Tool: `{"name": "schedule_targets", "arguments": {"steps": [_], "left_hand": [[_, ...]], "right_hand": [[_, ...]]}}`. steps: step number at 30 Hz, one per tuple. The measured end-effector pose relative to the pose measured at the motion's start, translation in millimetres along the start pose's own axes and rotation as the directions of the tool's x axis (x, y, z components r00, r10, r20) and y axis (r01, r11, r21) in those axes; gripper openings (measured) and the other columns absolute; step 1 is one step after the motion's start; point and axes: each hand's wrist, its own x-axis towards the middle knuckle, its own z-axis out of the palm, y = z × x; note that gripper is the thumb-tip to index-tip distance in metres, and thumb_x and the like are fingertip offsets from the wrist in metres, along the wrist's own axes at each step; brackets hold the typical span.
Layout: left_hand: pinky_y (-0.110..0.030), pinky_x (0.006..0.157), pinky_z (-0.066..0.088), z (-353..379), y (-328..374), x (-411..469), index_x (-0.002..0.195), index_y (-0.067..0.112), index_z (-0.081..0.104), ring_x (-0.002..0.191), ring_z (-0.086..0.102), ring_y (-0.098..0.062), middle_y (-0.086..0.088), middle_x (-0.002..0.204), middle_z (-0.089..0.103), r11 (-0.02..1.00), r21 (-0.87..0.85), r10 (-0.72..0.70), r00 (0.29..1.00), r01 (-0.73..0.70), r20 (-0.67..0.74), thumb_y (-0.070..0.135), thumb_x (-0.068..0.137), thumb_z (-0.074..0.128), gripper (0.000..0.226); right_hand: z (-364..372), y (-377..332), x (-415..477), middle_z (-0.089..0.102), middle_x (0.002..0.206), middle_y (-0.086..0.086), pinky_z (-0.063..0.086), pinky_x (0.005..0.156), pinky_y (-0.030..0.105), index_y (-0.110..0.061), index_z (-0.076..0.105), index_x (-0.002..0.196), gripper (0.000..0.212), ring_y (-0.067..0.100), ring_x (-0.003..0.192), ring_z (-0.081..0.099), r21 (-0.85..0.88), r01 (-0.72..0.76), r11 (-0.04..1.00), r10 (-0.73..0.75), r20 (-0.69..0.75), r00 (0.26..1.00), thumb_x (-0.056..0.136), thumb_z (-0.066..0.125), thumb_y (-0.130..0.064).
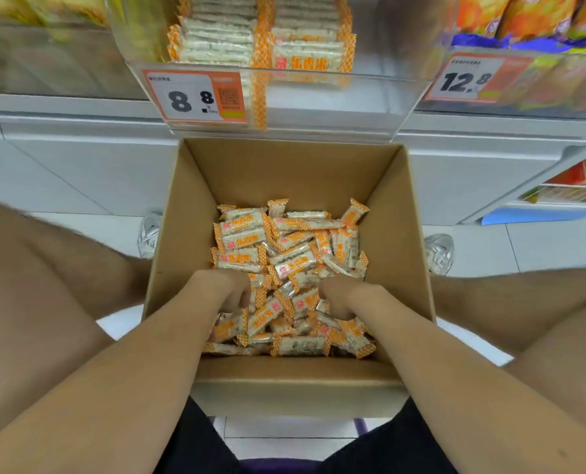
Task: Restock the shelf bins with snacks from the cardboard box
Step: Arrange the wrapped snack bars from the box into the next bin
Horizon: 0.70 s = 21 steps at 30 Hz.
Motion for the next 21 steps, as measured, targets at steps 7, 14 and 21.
{"name": "schedule_targets", "arguments": {"steps": [7, 14, 21], "left_hand": [[-0.040, 0.085, 0.058, 13, 10, 21, 0.106, 0.014, 0.074, 0.105, 0.069, -0.024, -0.001, 0.118, 0.071, 0.996, -0.079, 0.043, 0.999, -0.041, 0.022, -0.001, 0.088, 0.078, 0.024], [-0.038, 0.073, 0.045, -5, 17, 24, 0.093, 0.019, 0.061, 0.079, 0.049, -0.025, -0.007, 0.098, 0.063, 0.962, -0.235, 0.135, 0.990, -0.142, -0.044, 0.018, 0.099, 0.071, 0.012], [-0.040, 0.068, 0.040, -24, 21, 15, 0.092, 0.012, 0.048, 0.076, 0.043, -0.025, -0.011, 0.084, 0.051, 0.793, -0.572, 0.109, 0.973, -0.209, -0.205, 0.022, 0.107, 0.060, 0.021]], "right_hand": [[11, 10, 17, 0.056, 0.134, 0.013, 0.046, 0.104, 0.053, -0.016, 0.034, 0.157, 0.067, 0.031, 0.112, 0.054, -0.086, 0.025, 0.996, -0.023, 0.022, 0.999, 0.096, 0.058, -0.001], [10, 12, 29, 0.056, 0.140, 0.011, 0.046, 0.106, 0.049, -0.015, 0.044, 0.146, 0.084, 0.036, 0.135, 0.046, -0.181, 0.061, 0.982, -0.066, -0.019, 0.998, 0.079, 0.092, -0.032], [8, 12, 30, 0.058, 0.137, 0.010, 0.042, 0.110, 0.047, -0.016, 0.055, 0.138, 0.068, 0.035, 0.136, 0.045, -0.061, 0.065, 0.996, -0.070, -0.079, 0.994, 0.082, 0.090, -0.032]]}}
